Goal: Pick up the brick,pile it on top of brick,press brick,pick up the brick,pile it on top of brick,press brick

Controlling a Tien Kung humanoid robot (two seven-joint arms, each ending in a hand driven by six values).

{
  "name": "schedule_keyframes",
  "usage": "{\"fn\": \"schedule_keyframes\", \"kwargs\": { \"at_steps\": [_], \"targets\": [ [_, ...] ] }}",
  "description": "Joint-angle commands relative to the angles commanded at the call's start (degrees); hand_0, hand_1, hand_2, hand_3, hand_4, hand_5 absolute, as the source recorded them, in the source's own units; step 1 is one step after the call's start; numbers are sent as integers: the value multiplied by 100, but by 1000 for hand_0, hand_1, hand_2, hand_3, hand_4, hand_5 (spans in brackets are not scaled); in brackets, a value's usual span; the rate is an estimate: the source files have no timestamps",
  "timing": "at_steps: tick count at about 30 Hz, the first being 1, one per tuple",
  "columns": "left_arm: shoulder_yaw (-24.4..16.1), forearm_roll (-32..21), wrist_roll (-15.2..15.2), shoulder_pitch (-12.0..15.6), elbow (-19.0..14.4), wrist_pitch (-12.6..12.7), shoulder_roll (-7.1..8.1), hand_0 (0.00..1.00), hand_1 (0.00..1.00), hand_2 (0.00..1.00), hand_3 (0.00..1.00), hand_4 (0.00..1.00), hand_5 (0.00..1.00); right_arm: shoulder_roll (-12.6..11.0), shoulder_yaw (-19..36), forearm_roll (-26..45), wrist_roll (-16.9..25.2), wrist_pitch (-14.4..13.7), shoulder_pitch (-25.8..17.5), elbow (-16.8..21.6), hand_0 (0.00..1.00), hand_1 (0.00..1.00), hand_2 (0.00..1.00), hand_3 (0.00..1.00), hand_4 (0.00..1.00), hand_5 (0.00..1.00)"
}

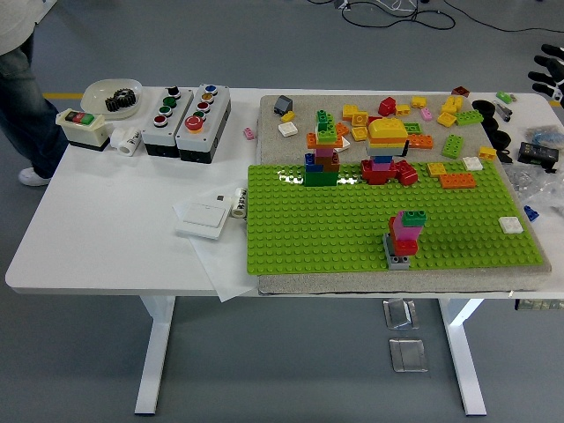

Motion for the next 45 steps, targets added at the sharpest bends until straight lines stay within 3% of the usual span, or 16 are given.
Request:
{"fn": "schedule_keyframes", "kwargs": {
  "at_steps": [13,22,45],
  "targets": [
    [28,-16,-17,-99,0,14,34,822,711,594,532,525,508,-58,293,673,28,123,-180,-28,852,807,848,855,998,802],
    [18,32,0,-117,0,5,50,820,709,593,531,524,509,-19,322,886,153,-54,-243,-84,871,823,866,867,998,821],
    [-308,606,51,-127,0,31,73,812,706,591,531,522,509,-103,305,910,90,-136,-328,-68,879,828,889,895,998,821]
  ]
}}
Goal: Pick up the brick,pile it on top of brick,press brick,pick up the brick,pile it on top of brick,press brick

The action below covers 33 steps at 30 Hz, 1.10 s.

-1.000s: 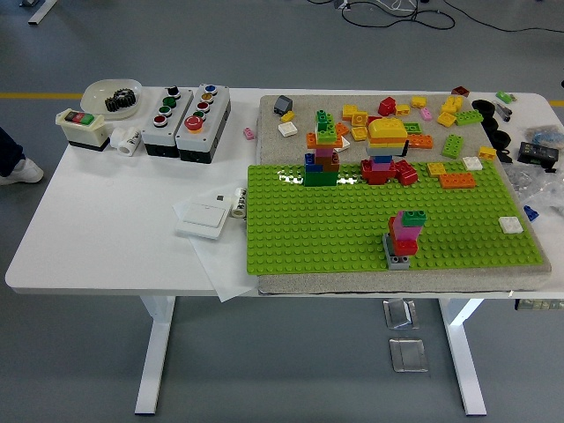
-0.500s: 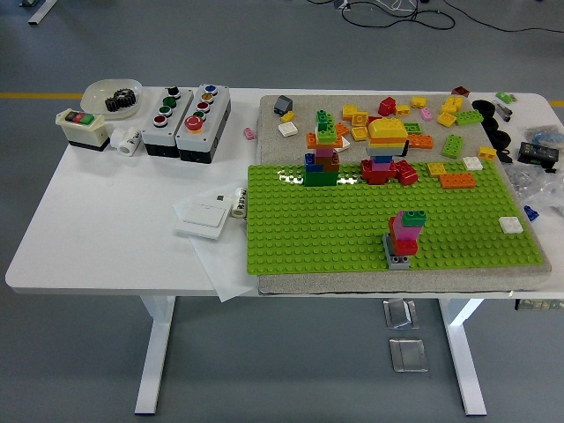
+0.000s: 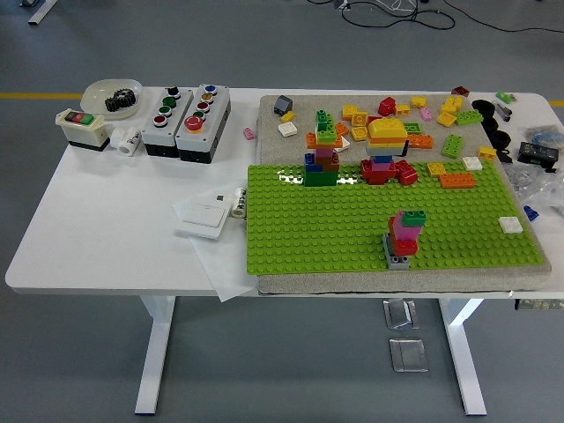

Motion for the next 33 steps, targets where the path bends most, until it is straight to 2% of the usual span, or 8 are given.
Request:
{"fn": "schedule_keyframes", "kwargs": {
  "at_steps": [12,13,33],
  "targets": [
    [-22,-18,15,22,0,3,-25,811,703,592,531,522,509,2,-83,108,50,-3,41,38,883,831,889,907,998,827],
    [-20,-24,13,23,0,4,-26,810,702,592,530,522,509,0,-86,114,53,-3,42,40,885,833,887,947,998,829],
    [33,-228,-41,29,0,31,-43,809,698,590,531,523,509,-5,-158,281,-130,137,-19,-7,887,833,885,930,998,833]
  ]
}}
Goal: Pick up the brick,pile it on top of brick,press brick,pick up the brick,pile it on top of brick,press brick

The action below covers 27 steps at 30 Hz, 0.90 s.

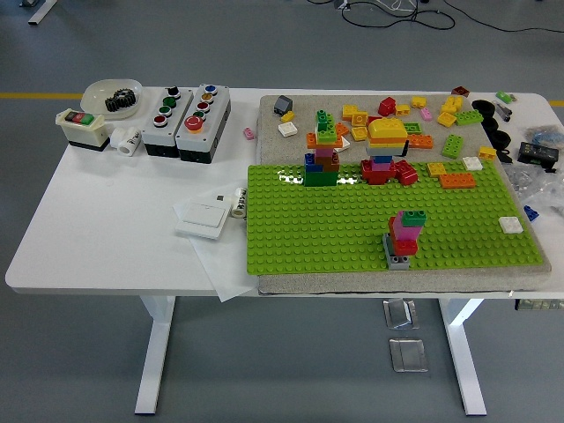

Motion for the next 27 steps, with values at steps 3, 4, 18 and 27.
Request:
{"fn": "schedule_keyframes", "kwargs": {
  "at_steps": [3,4,18,27],
  "targets": [
    [6,-12,0,2,0,0,-1,809,698,590,531,523,509,3,2,81,-30,25,-10,8,887,833,885,930,998,833],
    [9,-16,-1,5,0,-2,-1,811,697,588,531,522,509,2,1,100,-38,26,-19,19,892,833,877,928,998,839],
    [58,-98,-17,10,0,1,-11,812,696,589,531,523,510,-11,-76,100,-56,29,-35,34,898,833,878,925,998,844],
    [76,-129,-28,11,0,9,-12,811,696,589,531,522,509,-12,-176,126,-95,-13,-12,60,901,832,877,923,998,848]
  ]
}}
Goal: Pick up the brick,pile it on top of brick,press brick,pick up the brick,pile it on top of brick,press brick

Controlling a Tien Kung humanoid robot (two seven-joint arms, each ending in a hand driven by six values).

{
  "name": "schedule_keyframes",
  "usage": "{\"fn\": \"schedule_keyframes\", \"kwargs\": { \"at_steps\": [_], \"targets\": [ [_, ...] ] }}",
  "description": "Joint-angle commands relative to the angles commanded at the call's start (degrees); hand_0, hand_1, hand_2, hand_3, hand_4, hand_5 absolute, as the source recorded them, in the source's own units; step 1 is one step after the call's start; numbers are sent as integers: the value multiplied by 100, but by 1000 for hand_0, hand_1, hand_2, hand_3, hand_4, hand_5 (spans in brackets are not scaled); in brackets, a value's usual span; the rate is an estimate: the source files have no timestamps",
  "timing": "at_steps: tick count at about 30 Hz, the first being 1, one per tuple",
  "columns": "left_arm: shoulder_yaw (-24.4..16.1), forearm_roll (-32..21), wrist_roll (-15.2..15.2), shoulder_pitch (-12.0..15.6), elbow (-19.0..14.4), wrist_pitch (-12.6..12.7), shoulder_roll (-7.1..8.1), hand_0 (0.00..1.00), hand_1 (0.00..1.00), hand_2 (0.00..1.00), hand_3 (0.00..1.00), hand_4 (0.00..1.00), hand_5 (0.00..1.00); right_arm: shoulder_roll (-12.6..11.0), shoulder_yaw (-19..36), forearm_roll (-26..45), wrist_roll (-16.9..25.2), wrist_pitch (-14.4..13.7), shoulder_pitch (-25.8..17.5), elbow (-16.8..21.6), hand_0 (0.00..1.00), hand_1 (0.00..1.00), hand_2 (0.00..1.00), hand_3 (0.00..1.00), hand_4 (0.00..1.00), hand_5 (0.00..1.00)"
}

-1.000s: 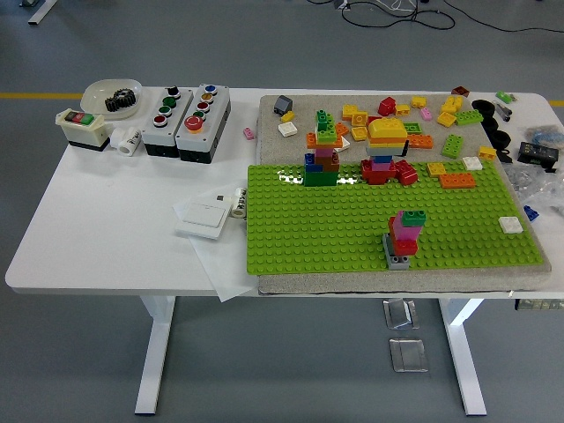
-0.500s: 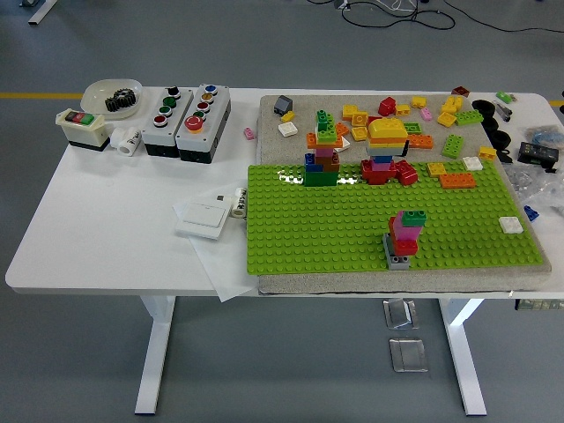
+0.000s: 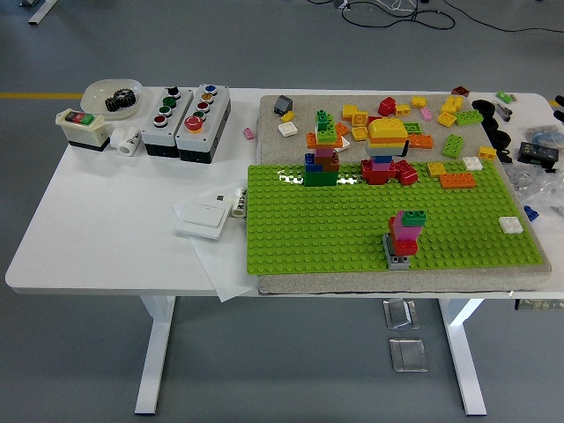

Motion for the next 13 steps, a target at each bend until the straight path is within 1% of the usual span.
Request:
{"fn": "schedule_keyframes", "kwargs": {
  "at_steps": [6,7,13],
  "targets": [
    [13,-10,-8,-1,0,12,-7,812,695,590,531,522,509,-5,-53,31,3,2,16,37,900,831,877,921,998,853],
    [7,-5,-9,-1,0,13,-7,812,695,588,531,522,510,-8,-61,36,2,4,18,41,904,830,872,917,998,871],
    [-42,30,-6,-1,0,27,-14,812,695,588,531,522,510,-17,-91,49,-11,12,21,60,904,830,872,917,998,871]
  ]
}}
